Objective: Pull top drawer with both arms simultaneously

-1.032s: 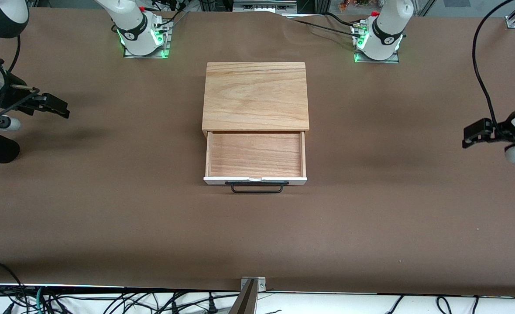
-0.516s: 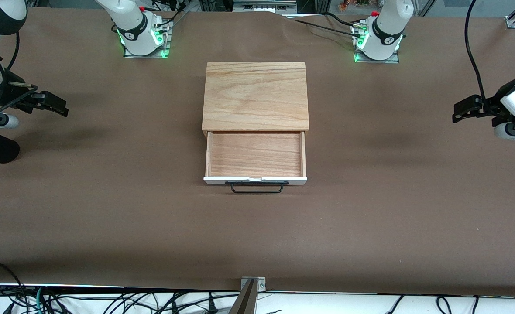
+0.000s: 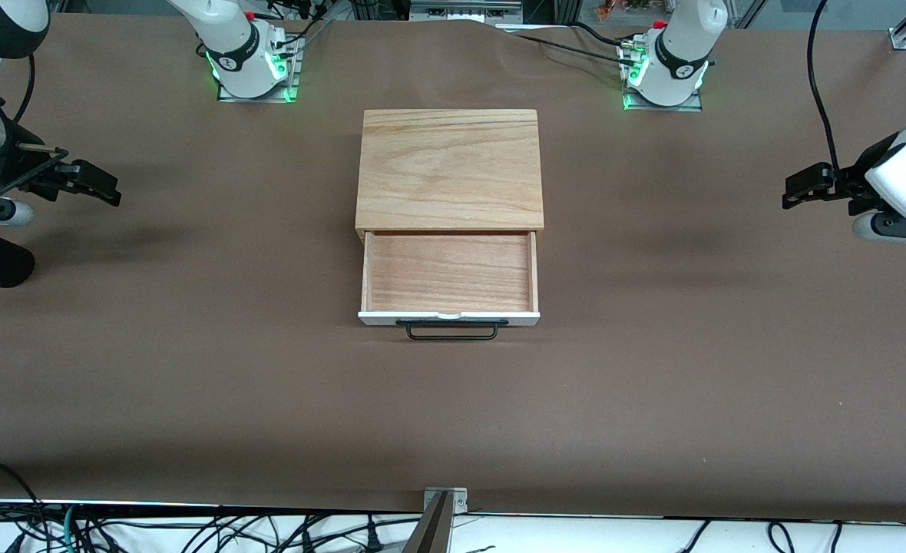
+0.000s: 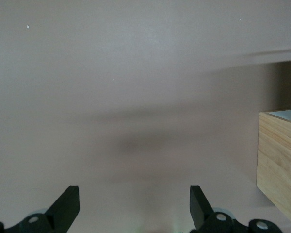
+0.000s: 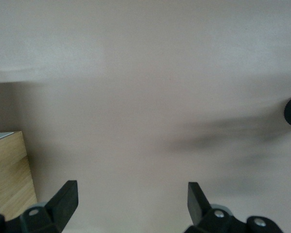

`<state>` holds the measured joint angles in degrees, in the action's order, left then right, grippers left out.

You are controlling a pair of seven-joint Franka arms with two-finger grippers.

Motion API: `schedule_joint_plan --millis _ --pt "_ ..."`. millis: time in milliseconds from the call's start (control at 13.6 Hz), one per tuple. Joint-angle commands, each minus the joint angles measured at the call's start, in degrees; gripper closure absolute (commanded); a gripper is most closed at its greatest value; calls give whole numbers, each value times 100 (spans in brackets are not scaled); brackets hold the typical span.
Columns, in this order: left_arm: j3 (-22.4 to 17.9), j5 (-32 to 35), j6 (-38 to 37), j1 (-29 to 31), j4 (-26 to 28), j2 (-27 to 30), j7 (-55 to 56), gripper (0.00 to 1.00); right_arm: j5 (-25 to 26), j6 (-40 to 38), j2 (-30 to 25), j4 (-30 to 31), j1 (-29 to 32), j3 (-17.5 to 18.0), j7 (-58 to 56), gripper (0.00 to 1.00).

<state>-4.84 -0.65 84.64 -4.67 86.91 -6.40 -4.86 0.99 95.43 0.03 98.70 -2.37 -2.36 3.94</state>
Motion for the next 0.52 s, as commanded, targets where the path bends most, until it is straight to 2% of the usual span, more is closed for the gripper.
schedule_joint_plan --millis 0,442 --pt "27 -67 -36 10 72 86 21 0 -29 1 -65 1 70 60 -16 0" --pt "9 -111 -35 36 37 33 -6 0 -38 45 -47 1 70 60 -271 0"
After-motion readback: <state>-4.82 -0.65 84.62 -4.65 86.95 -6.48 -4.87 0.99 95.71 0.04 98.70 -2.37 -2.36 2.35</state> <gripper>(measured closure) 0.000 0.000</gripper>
